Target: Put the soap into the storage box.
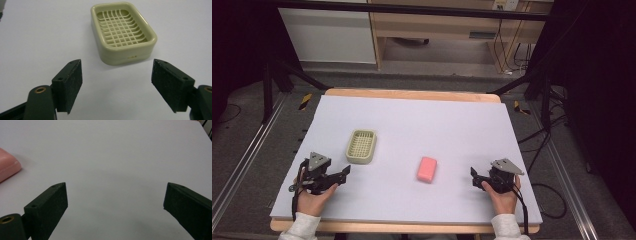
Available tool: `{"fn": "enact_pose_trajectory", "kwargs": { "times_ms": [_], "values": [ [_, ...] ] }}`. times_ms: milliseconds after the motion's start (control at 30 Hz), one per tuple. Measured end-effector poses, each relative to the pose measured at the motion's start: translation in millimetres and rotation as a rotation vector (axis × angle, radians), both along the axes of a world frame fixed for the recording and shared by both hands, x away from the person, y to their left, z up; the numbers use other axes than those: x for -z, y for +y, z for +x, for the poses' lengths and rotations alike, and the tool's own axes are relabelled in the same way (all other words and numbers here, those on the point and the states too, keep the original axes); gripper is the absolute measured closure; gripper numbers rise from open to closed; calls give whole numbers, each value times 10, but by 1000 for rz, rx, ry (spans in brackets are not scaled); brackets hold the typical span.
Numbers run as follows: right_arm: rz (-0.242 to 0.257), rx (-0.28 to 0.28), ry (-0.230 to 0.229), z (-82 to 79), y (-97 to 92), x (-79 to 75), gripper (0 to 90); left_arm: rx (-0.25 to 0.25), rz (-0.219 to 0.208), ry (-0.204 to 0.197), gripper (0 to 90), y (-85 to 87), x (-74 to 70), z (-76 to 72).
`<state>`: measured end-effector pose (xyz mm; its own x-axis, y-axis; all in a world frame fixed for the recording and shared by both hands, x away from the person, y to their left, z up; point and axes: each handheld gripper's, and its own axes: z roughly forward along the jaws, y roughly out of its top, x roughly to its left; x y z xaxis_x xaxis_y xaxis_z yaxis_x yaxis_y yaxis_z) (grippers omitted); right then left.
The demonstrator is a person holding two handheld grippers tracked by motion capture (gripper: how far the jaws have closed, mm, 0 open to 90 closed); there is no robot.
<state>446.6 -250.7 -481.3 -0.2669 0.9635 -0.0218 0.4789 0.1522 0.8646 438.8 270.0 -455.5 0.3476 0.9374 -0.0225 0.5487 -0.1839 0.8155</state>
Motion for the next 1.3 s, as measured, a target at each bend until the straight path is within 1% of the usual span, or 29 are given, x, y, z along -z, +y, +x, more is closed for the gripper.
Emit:
{"fn": "enact_pose_trajectory", "kwargs": {
  "times_ms": [33, 100, 233, 400, 433, 600, 700, 767, 867, 967, 1000, 1167, 1267, 1300],
  "values": [
    [-10, 2, -7, -2, 6, 6, 51, 6, -4, 1, 249, -33, -1, -9],
    [-14, -4, -9, -3, 17, 14, 46, 11, 2, -1, 250, -41, -5, -12],
    [-27, -11, -15, 2, 38, 33, 44, 23, -4, -1, 254, -75, -12, -24],
    [-29, -11, -19, -2, 39, 34, 45, 34, -5, 0, 258, -89, -22, -30],
    [-28, -11, -20, -4, 39, 35, 45, 40, -11, -5, 261, -110, -28, -37],
    [-26, -9, -12, 4, 35, 40, 46, 59, -7, -4, 263, -158, -40, -45],
    [-12, -3, -14, 1, 23, 40, 52, 76, 0, -6, 264, -191, -56, -53],
    [5, 8, -15, 1, 1, 40, 53, 82, -9, 2, 265, -220, -53, -54],
    [14, 9, -11, 0, -3, 39, 56, 105, 0, 13, 264, -278, -47, -60],
    [15, 6, -11, 0, -3, 40, 56, 111, 4, 11, 264, -310, -48, -65],
    [16, 4, -14, -2, -5, 40, 58, 123, 10, 14, 264, -340, -49, -68],
    [15, 7, -15, 1, -6, 45, 60, 143, 23, 14, 264, -419, -49, -69],
    [15, 9, -11, 1, -5, 46, 63, 148, 25, 15, 264, -457, -50, -62],
    [15, 10, -12, 1, -5, 46, 64, 161, 35, 15, 263, -493, -56, -52]
  ]
}}
